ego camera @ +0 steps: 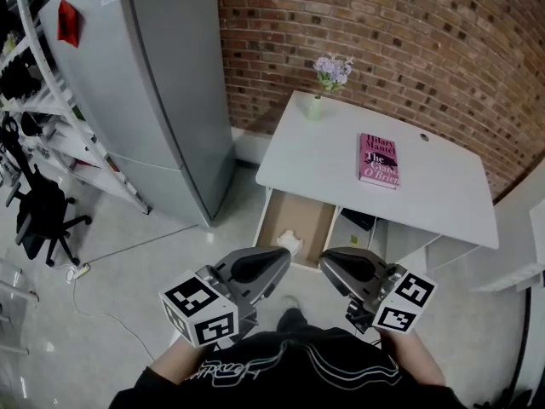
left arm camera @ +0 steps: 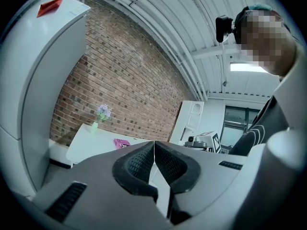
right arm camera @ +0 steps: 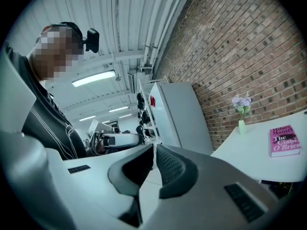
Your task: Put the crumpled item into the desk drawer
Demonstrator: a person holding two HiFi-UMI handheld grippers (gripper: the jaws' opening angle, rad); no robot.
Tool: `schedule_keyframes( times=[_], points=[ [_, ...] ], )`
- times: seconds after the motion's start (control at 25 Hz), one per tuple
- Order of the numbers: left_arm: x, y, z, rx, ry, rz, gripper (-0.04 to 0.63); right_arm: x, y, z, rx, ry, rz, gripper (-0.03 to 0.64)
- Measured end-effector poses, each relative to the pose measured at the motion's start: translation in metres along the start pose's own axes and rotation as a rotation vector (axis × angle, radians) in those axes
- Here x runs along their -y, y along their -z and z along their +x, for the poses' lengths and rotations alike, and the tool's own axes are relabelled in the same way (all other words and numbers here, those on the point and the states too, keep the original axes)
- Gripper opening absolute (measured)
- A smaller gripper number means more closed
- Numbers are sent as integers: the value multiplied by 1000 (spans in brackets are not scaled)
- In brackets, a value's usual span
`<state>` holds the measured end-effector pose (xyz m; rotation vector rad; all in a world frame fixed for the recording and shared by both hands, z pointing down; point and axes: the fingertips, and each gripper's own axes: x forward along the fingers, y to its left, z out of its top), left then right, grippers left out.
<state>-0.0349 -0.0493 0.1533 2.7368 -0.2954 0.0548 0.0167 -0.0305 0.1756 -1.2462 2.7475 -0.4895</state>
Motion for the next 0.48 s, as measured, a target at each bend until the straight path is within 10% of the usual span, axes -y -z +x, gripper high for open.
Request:
schedule_keyframes(
  times=[0.48],
  points=[
    [-12,7,14,-10,3,-21,21,17,9,2,-20,15,-3,52]
  ],
)
